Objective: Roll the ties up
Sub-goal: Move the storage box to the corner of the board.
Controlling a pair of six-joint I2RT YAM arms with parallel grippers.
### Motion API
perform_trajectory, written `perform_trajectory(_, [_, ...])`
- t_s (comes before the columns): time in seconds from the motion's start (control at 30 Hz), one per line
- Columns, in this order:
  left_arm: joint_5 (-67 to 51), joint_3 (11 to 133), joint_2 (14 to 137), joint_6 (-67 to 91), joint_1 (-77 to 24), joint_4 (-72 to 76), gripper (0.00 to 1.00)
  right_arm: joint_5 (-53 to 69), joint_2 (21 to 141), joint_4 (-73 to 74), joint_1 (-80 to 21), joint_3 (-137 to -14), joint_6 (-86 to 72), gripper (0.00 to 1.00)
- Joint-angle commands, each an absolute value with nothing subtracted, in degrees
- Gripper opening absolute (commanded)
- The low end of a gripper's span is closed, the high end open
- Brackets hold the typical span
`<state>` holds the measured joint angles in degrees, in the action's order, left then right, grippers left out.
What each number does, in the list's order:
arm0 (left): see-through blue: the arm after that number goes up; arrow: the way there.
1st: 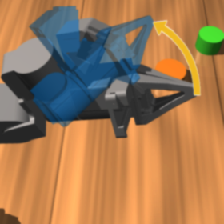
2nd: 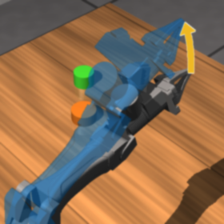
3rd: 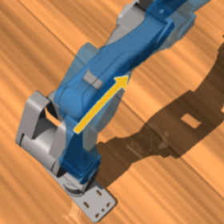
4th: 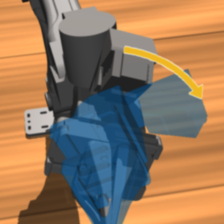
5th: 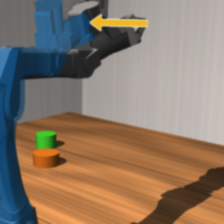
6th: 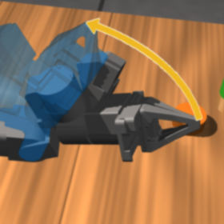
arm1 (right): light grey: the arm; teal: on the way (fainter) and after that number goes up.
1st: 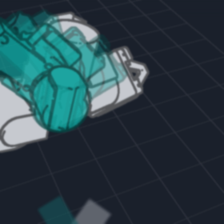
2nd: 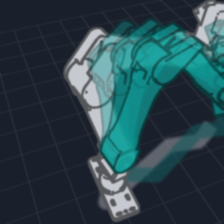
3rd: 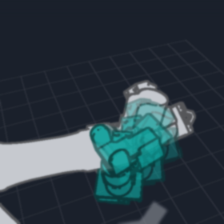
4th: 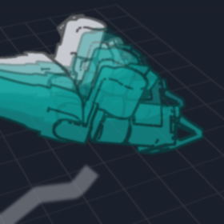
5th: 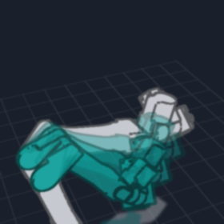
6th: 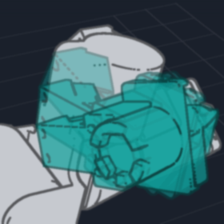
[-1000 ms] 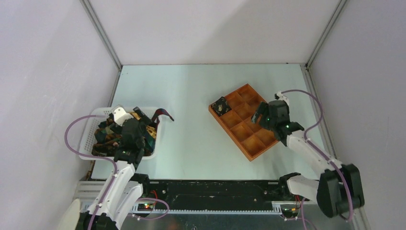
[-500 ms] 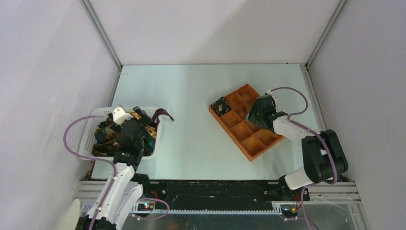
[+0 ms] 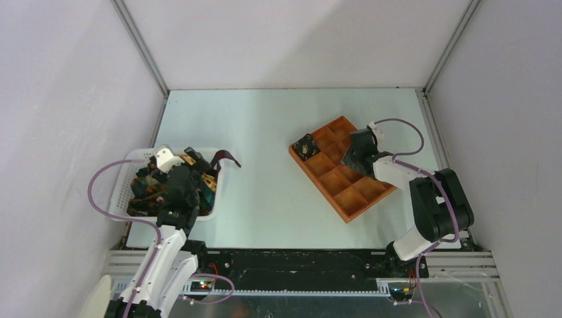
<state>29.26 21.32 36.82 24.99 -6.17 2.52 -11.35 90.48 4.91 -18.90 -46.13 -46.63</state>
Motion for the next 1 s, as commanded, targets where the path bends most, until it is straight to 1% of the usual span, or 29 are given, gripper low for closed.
perform_trajectory(0.0, [28.6,20.9,36.7,24.3,-5.6,5.7,0.98,-14.8,92.2,3.9,-17.4,-49.2,-46.0,0.31])
perform_trajectory(0.1, [28.8,21.0,36.9,24.3,-5.7,5.6,0.98,-14.2,93.4,4.2,-15.7,-51.0,-46.0,0.27])
perform_trajectory(0.27, [28.9,21.1,37.5,24.5,-5.7,5.6,0.98,-13.3,95.3,4.7,-12.7,-53.7,-45.9,0.10])
perform_trajectory(0.4, [28.8,21.1,37.9,24.6,-5.9,6.0,0.98,-12.3,97.0,4.4,-9.4,-56.2,-45.9,0.02])
perform_trajectory(0.47, [28.8,21.1,37.9,24.8,-6.0,6.1,0.98,-11.7,98.5,4.0,-6.9,-57.7,-45.8,0.00])
perform_trajectory(0.77, [29.3,20.9,37.8,24.7,-6.7,6.3,0.98,-9.1,106.6,3.8,-0.8,-68.5,-45.8,0.00])
perform_trajectory(0.97, [30.3,20.9,37.6,24.9,-7.0,6.0,0.98,-8.7,114.5,6.9,2.2,-79.0,-45.7,0.00])
